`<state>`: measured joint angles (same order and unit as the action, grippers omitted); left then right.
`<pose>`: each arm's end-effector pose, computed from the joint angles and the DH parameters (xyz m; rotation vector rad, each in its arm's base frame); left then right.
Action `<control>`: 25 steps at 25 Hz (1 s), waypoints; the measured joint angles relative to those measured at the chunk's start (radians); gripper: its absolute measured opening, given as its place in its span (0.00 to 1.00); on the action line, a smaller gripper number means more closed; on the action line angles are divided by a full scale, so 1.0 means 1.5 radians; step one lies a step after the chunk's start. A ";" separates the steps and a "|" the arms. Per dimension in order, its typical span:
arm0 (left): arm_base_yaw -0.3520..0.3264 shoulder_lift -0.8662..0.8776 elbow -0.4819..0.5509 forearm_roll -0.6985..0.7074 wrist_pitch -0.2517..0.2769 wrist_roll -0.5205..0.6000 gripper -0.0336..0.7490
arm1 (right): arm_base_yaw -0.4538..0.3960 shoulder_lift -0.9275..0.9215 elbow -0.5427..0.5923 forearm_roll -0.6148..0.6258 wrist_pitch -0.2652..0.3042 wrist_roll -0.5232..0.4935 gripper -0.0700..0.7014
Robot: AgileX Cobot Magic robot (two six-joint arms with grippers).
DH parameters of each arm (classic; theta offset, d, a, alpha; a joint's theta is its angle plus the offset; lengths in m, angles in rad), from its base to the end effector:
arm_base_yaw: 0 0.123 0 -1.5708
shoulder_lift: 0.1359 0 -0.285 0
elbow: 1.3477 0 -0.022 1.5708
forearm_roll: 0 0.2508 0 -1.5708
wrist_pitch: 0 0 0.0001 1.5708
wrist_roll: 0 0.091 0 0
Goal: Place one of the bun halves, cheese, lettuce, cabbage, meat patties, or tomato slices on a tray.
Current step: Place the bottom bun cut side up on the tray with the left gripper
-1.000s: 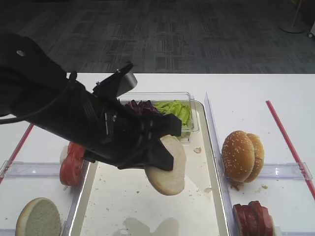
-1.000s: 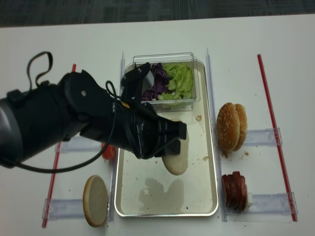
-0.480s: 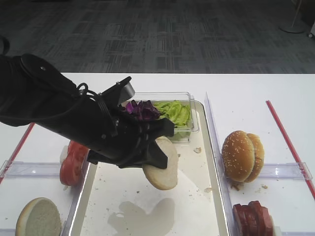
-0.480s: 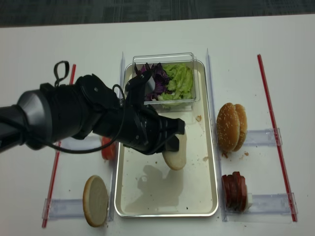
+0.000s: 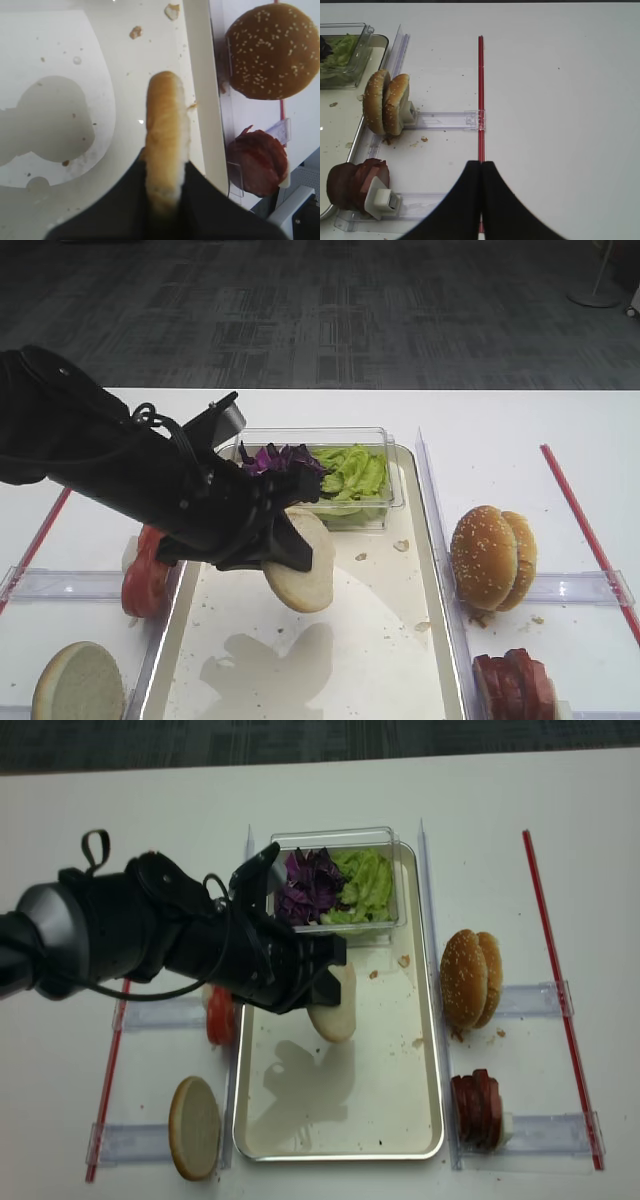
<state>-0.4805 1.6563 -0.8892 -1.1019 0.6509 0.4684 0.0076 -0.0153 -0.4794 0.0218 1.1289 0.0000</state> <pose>0.2539 -0.1879 0.1956 0.1550 2.7318 -1.0802 -0.0079 0.0017 0.2661 -0.0099 2.1177 0.0309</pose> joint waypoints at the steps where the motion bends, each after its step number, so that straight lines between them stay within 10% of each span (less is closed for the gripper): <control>1: 0.003 0.009 0.000 -0.002 0.005 0.005 0.10 | 0.000 0.000 0.000 0.000 0.000 0.000 0.56; 25: 0.004 0.103 0.000 -0.037 0.021 0.055 0.10 | 0.000 0.000 0.000 0.000 0.000 0.000 0.56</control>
<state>-0.4743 1.8107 -0.8892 -1.1568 0.6831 0.5502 0.0076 -0.0153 -0.4794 0.0218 1.1289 0.0000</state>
